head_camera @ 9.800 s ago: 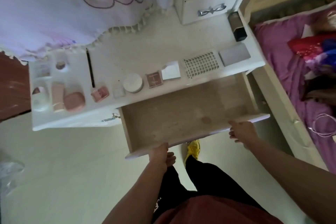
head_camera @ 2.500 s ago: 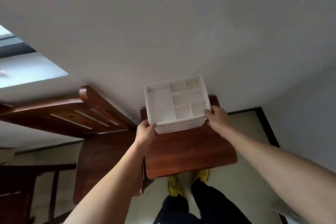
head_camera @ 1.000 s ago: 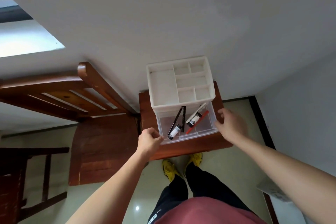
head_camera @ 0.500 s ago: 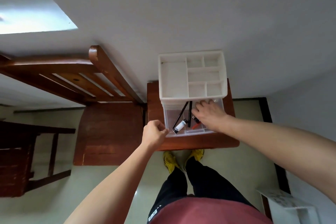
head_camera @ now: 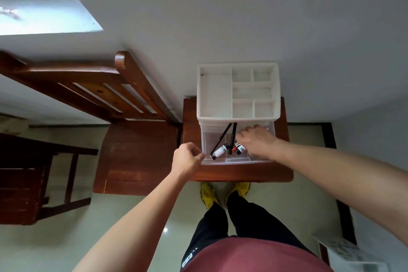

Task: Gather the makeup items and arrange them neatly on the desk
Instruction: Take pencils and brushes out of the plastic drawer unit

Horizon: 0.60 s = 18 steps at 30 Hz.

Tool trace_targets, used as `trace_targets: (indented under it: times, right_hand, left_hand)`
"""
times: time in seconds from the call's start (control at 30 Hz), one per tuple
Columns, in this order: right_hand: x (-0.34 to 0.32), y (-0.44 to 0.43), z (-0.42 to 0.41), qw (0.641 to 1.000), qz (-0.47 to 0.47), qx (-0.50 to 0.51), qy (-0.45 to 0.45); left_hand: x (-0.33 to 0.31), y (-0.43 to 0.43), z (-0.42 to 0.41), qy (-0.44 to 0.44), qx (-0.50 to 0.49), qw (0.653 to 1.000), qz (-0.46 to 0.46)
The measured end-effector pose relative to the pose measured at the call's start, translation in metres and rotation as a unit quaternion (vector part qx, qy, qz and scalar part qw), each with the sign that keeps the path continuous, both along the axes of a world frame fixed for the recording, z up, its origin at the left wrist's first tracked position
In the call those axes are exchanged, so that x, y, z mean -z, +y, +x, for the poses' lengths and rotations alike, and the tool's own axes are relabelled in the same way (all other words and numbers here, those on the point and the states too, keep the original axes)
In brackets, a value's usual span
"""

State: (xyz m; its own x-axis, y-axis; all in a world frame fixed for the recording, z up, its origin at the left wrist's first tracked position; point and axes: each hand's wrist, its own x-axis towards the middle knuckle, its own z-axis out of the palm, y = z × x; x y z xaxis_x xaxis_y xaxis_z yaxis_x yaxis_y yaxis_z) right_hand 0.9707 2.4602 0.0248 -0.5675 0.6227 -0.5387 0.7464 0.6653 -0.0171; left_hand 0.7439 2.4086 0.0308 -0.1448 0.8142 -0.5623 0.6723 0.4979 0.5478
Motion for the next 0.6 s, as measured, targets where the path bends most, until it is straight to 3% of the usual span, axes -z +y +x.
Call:
trace_targets:
  times: [0.07,0.13,0.27,0.4,0.5,0.6]
  right_hand:
    - [-0.009,0.002,0.003,0.998,-0.027,0.028,0.046]
    - [-0.014,0.000,0.010,0.987,-0.021,0.069,0.147]
    - [-0.029,-0.009,0.023,0.922,0.026,0.192,0.335]
    - [-0.045,-0.006,0.030,0.830,0.075,0.354,0.424]
    - [-0.052,-0.004,0.042,0.781,0.098,0.438,0.435]
    - [-0.050,-0.010,0.056,0.753,0.094,0.495,0.423]
  left_hand:
    - [-0.007,0.003,-0.002,0.015,-0.017,0.998,0.061]
    - [-0.015,0.007,-0.002,0.023,-0.023,0.991,0.133]
    - [-0.023,0.017,0.011,0.038,0.091,0.975,0.201]
    - [-0.021,0.024,0.042,0.093,0.262,0.954,0.113]
    - [-0.010,0.027,0.059,0.122,0.285,0.950,0.037]
    - [0.006,0.027,0.070,0.148,0.299,0.943,0.016]
